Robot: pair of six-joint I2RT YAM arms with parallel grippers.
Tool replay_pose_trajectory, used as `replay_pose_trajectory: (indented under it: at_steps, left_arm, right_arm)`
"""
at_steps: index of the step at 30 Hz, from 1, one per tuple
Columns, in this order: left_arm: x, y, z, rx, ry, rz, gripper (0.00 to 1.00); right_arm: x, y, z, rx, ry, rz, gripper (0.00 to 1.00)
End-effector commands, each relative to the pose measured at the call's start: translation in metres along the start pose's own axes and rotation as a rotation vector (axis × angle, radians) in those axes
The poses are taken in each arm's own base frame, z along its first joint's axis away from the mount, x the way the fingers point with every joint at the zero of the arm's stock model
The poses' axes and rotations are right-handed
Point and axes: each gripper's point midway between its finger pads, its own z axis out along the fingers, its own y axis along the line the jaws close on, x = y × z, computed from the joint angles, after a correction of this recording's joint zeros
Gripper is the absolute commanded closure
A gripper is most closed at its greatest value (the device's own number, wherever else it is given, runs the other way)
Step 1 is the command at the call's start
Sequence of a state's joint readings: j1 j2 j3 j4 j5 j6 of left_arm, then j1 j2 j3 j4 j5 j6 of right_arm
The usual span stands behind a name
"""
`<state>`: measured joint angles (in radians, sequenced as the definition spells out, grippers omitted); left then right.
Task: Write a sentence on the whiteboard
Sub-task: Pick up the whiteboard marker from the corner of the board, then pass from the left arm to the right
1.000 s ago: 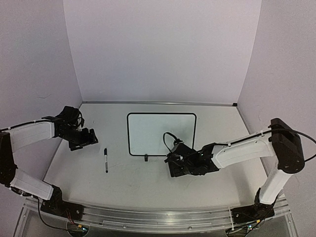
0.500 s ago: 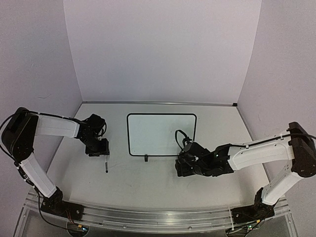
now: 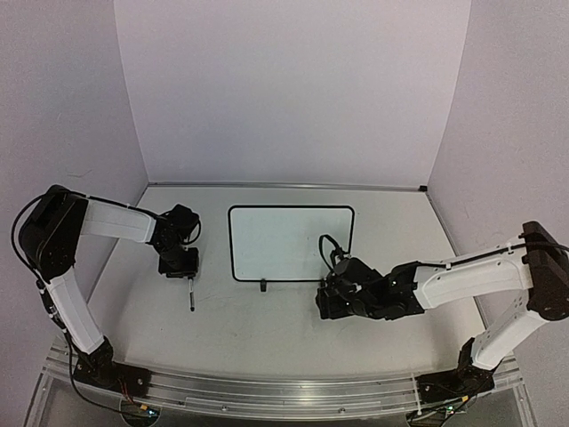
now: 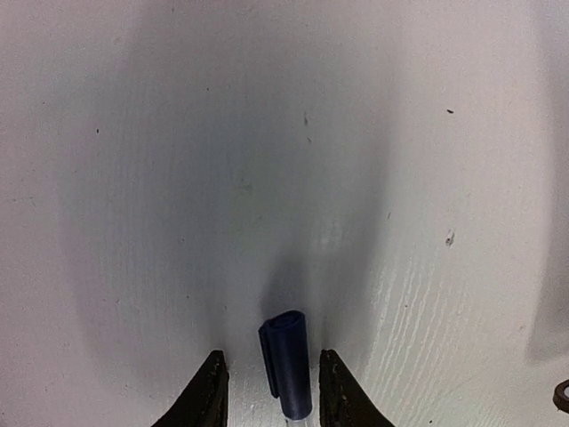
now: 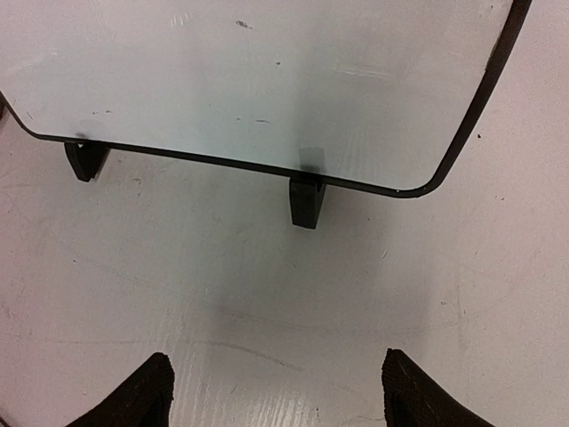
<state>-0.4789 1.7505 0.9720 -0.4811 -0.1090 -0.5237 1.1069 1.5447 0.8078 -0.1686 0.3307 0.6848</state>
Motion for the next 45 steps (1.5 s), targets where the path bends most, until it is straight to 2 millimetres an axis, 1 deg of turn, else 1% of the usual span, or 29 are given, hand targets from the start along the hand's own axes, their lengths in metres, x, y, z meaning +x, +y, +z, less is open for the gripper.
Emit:
replay_pose_trajectory:
  at_steps: [1,3,5,9,13,14,16,19,21,23,26,27,30,33,36,39,41,44,45]
  left_arm:
    - [-0.012,0.0,-0.004,-0.028,-0.025,0.001,0.67]
    - [-0.01,0.0,-0.001,-0.031,-0.01,0.003,0.7]
    - [-0.005,0.001,0.004,-0.036,0.007,0.0,0.77]
    - [0.004,0.003,0.009,-0.037,0.028,-0.017,0.86]
    - [0.014,0.007,0.01,-0.024,0.037,-0.048,0.98]
    - [0.014,0.006,0.008,-0.012,0.026,-0.063,1.0]
    - [0.018,0.005,0.003,0.02,0.007,-0.1,1.0]
    - [0.016,-0.003,-0.015,0.128,-0.053,-0.193,1.0]
    - [0.016,-0.011,-0.027,0.211,-0.085,-0.255,1.0]
    - [0.019,-0.016,-0.041,0.281,-0.108,-0.309,1.0]
    - [0.021,-0.022,-0.061,0.362,-0.146,-0.368,1.0]
    - [0.02,-0.025,-0.07,0.394,-0.16,-0.387,1.0]
    - [0.026,-0.031,-0.087,0.468,-0.186,-0.441,1.0]
    - [0.032,-0.037,-0.099,0.529,-0.196,-0.477,1.0]
    - [0.038,-0.045,-0.107,0.566,-0.194,-0.487,1.0]
    - [0.042,-0.053,-0.115,0.59,-0.197,-0.484,1.0]
    - [0.045,-0.059,-0.119,0.604,-0.201,-0.48,1.0]
    - [0.049,-0.067,-0.123,0.615,-0.199,-0.464,1.0]
    - [0.048,-0.068,-0.123,0.614,-0.208,-0.465,1.0]
  right_arm:
    - [-0.006,0.002,-0.007,-0.029,-0.033,0.04,0.24]
    - [-0.005,0.001,-0.007,-0.03,-0.035,0.044,0.24]
    - [-0.005,0.0,-0.008,-0.029,-0.039,0.049,0.24]
    - [-0.007,0.0,-0.012,-0.035,-0.051,0.05,0.24]
    - [-0.011,0.003,-0.019,-0.053,-0.07,0.038,0.24]
    - [-0.013,0.005,-0.022,-0.062,-0.076,0.037,0.24]
    - [-0.016,0.01,-0.026,-0.08,-0.086,0.035,0.24]
    - [-0.022,0.024,-0.033,-0.117,-0.107,0.037,0.24]
    - [-0.026,0.039,-0.038,-0.153,-0.119,0.035,0.24]
    - [-0.03,0.059,-0.041,-0.198,-0.128,0.034,0.24]
    - [-0.034,0.095,-0.044,-0.274,-0.124,0.024,0.24]
    - [-0.032,0.108,-0.041,-0.295,-0.113,0.014,0.24]
    - [-0.03,0.145,-0.036,-0.348,-0.097,-0.02,0.24]
    - [-0.025,0.185,-0.033,-0.42,-0.083,-0.062,0.25]
    - [-0.022,0.216,-0.031,-0.475,-0.065,-0.101,0.27]
    - [-0.019,0.24,-0.027,-0.513,-0.05,-0.127,0.28]
    - [-0.018,0.25,-0.022,-0.527,-0.04,-0.134,0.3]
    - [-0.014,0.263,-0.012,-0.536,-0.019,-0.145,0.33]
    - [-0.01,0.264,-0.009,-0.528,-0.001,-0.154,0.34]
